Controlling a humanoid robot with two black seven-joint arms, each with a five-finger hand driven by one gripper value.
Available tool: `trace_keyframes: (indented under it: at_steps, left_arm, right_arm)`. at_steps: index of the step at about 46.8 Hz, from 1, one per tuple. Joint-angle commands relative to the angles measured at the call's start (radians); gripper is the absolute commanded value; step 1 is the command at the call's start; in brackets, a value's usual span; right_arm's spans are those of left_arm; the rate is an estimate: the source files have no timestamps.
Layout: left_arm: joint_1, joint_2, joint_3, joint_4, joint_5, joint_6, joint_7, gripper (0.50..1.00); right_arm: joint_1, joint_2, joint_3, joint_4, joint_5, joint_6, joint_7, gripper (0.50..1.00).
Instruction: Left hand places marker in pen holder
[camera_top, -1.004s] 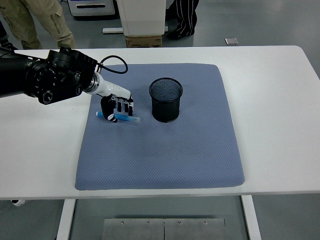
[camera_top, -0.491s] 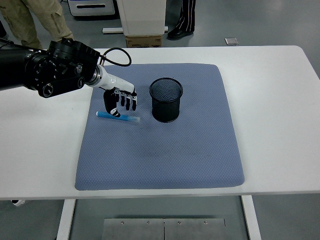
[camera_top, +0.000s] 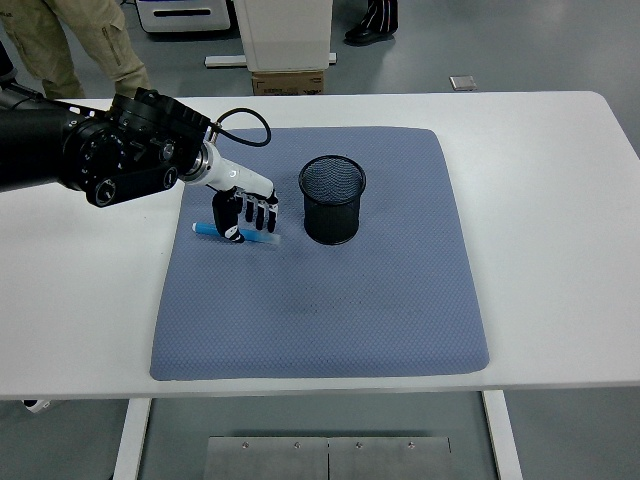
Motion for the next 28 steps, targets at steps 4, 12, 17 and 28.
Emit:
trace_keyframes:
  at_steps: [4, 12, 17, 28]
  left_arm:
    - [0.008, 0.000, 0.000, 0.000, 0.010, 0.019, 0.002, 0.689]
    - [0.020, 0.000, 0.000, 0.000, 0.019, 0.024, 0.002, 0.651]
    - [0.022, 0.000, 0.000, 0.000, 0.024, 0.024, 0.002, 0.622]
    - [0.022, 0.000, 0.000, 0.000, 0.024, 0.024, 0.002, 0.566]
  right_arm:
    - [0.000, 0.000, 0.001, 0.000, 0.000, 0.000, -0.001, 1.000]
    - [0.000, 0.000, 0.001, 0.000, 0.000, 0.000, 0.000, 1.000]
    - [0.000, 0.000, 0.001, 0.000, 0.000, 0.000, 0.000, 1.000]
    - [0.000, 0.000, -0.001, 0.000, 0.000, 0.000, 0.000, 1.000]
